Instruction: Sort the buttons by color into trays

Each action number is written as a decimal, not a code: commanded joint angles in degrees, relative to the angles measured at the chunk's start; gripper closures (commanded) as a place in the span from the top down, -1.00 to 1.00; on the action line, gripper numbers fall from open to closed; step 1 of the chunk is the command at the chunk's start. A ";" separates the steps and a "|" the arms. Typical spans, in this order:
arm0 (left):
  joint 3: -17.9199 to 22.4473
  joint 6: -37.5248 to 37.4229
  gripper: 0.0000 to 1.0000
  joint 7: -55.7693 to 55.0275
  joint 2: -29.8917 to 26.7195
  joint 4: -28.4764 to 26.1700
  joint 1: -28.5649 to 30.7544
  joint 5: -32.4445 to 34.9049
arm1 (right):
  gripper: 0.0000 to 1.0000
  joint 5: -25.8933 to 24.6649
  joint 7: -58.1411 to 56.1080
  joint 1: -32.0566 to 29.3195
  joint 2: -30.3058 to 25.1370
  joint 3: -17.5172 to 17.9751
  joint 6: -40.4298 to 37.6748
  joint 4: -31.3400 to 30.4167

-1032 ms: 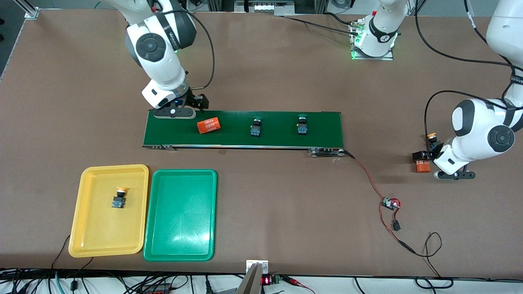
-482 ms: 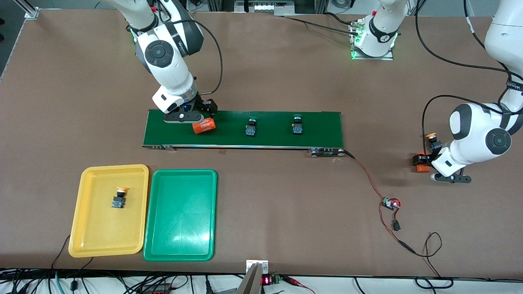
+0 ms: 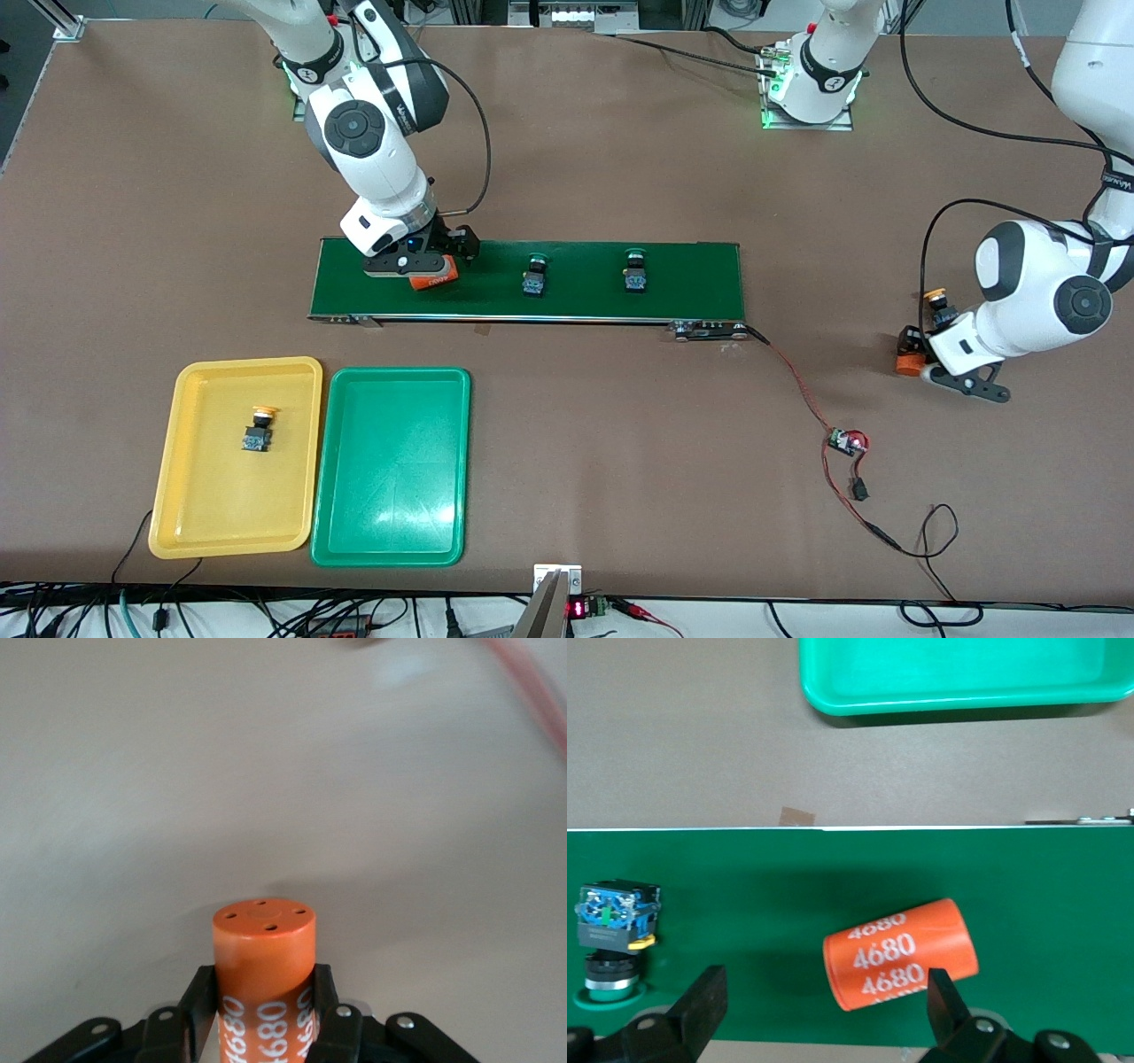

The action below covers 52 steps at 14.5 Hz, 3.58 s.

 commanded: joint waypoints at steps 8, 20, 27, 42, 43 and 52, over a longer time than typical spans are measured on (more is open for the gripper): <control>-11.00 -11.46 -0.99 6.55 -10.72 -4.50 -22.23 1.42 | 1.00 0.81 0.72 1.25 2.19 -0.39 0.16 2.69; -11.08 -5.75 -0.97 29.50 -7.20 -4.93 -26.90 1.50 | 1.00 0.90 8.09 1.24 2.80 -0.48 -0.11 3.22; -11.87 -5.92 -0.72 29.42 -7.82 -8.27 -26.90 0.98 | 1.00 0.64 8.46 2.56 5.43 -0.48 -0.20 4.89; 5.68 -9.35 1.00 35.76 -16.44 -6.78 -3.36 -6.67 | -0.32 -3.14 7.41 5.38 11.68 -0.56 0.60 6.73; 6.66 -9.35 1.00 33.57 -15.39 -6.09 -1.52 -6.67 | -0.54 -3.14 7.14 4.85 11.07 -0.65 -0.36 7.69; 10.97 -9.09 1.00 -10.29 -5.81 -3.63 3.86 -6.58 | -0.75 -5.32 -3.30 -2.09 12.55 -1.18 -20.76 28.62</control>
